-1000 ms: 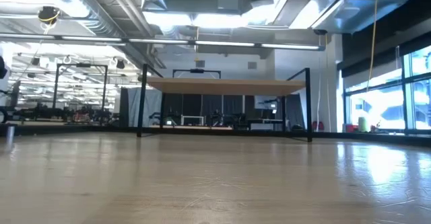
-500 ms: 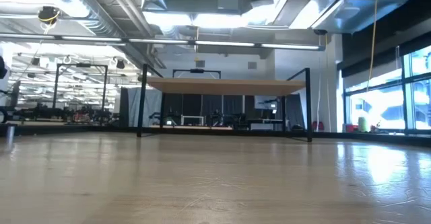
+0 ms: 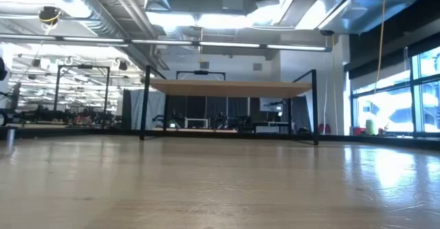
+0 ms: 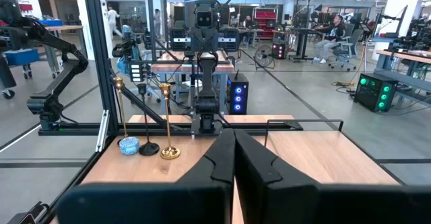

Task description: Pick & Place candle stick holders

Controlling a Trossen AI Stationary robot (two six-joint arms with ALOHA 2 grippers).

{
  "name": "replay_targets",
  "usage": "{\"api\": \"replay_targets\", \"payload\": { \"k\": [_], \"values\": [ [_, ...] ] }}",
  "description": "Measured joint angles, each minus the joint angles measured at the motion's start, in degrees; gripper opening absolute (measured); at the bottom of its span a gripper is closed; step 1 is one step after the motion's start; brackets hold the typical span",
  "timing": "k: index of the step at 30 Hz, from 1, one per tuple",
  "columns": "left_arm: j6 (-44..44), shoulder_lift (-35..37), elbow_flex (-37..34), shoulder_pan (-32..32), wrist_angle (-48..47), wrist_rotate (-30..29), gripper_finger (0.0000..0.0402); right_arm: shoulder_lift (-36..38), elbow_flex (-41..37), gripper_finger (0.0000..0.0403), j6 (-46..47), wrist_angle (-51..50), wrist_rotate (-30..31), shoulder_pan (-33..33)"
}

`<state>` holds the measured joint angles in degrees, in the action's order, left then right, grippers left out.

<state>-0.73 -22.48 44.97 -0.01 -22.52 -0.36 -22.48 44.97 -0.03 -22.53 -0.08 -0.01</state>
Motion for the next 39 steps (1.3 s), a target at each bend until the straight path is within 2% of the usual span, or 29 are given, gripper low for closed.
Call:
{"api": "replay_targets", "payload": {
  "k": [3, 6, 17, 25, 27, 30, 33, 39],
  "values": [
    [0.0, 0.0, 0.0, 0.0, 0.0, 0.0, 0.0006, 0.0, 0.0, 0.0007, 1.3, 0.3, 0.0, 0.0],
    [0.0, 0.0, 0.0, 0.0, 0.0, 0.0, 0.0006, 0.0, 0.0, 0.0007, 6.8, 2.2, -0.5, 0.0],
    [0.0, 0.0, 0.0, 0.0, 0.0, 0.0, 0.0006, 0.0, 0.0, 0.0007, 35.4, 9.9, -2.1, 0.0],
    [0.0, 0.0, 0.0, 0.0, 0.0, 0.0, 0.0006, 0.0, 0.0, 0.0007, 37.5, 10.4, -2.1, 0.0],
    [1.3, 0.0, 0.0, 0.0, 0.6, 0.0, 0.0006, 0.0, 0.0, 0.0007, 40.5, 10.9, -1.1, 0.0],
    [2.5, -0.5, -0.1, 0.0, 7.5, -0.1, 0.0006, -0.1, 0.0, 0.0007, 45.0, 12.4, 1.6, 0.0],
    [-2.7, -1.1, -0.1, 0.0, 15.5, -0.2, 0.0006, -1.0, 0.0, 0.0007, 46.7, 14.6, 1.9, 0.0],
    [-8.6, -2.9, -0.1, 0.0, 44.1, -5.6, 0.0006, -4.1, 0.0, 0.0007, 49.1, 24.0, 4.7, 0.0]
  ]
}}
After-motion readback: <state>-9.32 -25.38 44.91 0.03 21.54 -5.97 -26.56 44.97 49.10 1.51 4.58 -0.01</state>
